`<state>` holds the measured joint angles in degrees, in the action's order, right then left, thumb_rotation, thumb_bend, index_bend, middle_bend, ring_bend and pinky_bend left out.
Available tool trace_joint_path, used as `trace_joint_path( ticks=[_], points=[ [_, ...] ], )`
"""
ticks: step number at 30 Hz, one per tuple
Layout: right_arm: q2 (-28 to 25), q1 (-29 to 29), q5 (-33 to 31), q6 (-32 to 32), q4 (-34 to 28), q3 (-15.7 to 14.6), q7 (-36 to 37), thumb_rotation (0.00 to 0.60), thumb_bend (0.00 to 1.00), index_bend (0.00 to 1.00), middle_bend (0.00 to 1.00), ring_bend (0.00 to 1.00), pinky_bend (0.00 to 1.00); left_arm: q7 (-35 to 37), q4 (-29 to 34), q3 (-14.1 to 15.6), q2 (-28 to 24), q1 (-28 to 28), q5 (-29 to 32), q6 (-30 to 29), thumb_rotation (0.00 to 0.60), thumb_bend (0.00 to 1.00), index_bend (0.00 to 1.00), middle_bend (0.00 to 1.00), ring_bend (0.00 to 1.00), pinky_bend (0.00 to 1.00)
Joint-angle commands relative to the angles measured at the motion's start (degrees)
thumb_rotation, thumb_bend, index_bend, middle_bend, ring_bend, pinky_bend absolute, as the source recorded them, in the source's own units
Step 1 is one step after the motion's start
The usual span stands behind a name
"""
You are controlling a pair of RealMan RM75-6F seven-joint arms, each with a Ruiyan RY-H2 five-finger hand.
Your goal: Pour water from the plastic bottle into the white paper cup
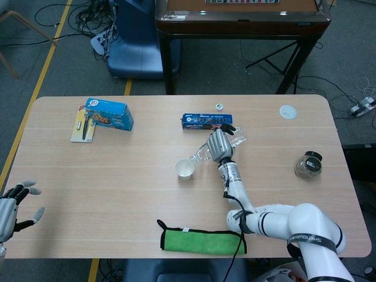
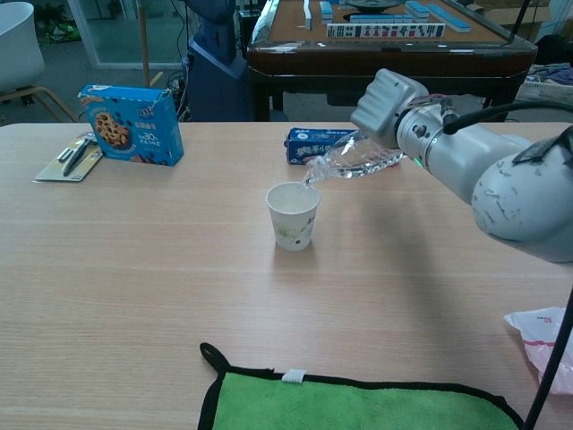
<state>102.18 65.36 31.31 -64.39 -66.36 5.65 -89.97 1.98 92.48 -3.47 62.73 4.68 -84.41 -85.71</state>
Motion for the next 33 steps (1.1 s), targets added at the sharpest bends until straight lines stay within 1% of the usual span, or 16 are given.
trace_joint_path(
  ticks=[1, 13, 33],
  points=[
    [0.2, 0.0, 0.1, -0.2, 0.2, 0.1, -0.3, 0.600, 0.22, 0.60, 0.63, 0.50, 0.48, 0.0, 0.0, 0.0, 0.0, 0.0, 0.0, 0.0, 0.600, 0.25, 0.41, 0.27, 0.34, 0.59],
    [0.6, 0.3, 0.6, -1.2, 0.1, 0.5, -2.4, 0.600, 0.22, 0.60, 0.63, 0.50, 0.48, 0.1, 0.0, 0.0, -0.1, 0.0, 0.0, 0.0, 0.600, 0.25, 0.41, 0.27, 0.34, 0.59],
    [1.0, 0.0, 1.6, -2.2, -0.4, 1.4, -3.1, 0.600, 0.22, 0.60, 0.63, 0.50, 0.48, -0.2, 0.2, 0.0, -0.1, 0.0, 0.1, 0.1, 0.600, 0.25, 0.41, 0.27, 0.34, 0.59]
  ],
)
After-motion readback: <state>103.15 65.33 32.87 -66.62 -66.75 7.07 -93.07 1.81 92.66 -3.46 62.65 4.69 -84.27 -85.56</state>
